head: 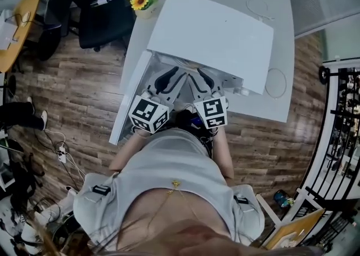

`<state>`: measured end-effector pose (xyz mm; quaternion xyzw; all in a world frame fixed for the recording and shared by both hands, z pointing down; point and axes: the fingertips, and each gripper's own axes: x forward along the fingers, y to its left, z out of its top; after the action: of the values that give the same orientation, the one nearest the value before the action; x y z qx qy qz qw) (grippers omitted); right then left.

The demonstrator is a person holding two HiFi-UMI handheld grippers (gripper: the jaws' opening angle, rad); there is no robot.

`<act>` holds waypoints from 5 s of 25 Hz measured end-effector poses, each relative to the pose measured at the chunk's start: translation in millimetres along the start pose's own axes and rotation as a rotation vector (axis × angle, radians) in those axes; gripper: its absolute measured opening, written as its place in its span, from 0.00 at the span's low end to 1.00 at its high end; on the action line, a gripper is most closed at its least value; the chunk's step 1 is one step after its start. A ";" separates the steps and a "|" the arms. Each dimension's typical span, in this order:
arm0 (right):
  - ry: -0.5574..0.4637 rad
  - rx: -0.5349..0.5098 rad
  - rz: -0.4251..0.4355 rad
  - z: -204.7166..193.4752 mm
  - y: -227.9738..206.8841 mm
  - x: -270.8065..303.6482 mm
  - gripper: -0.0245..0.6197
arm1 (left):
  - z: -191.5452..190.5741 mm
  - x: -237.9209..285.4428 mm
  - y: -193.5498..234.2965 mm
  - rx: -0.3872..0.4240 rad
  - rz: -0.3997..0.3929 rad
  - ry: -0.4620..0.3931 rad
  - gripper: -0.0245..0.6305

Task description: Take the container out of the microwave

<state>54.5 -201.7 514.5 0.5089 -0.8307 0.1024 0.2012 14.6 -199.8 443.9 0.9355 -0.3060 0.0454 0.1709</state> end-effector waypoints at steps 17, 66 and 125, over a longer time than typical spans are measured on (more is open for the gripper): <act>0.255 -0.102 0.004 -75.9 -18.2 68.7 0.25 | -25.9 -10.1 10.7 -0.036 0.020 0.071 0.22; 0.428 -0.244 0.043 -101.2 -21.2 93.3 0.09 | -32.4 -8.7 16.4 -0.041 0.044 0.081 0.22; 0.360 -0.390 0.106 -108.5 -5.2 39.8 0.08 | -53.8 -32.0 -22.6 -0.042 0.170 0.049 0.22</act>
<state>68.1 -195.5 629.2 0.3898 -0.8110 0.0397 0.4345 3.1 -146.2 481.7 0.9009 -0.3809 0.0761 0.1936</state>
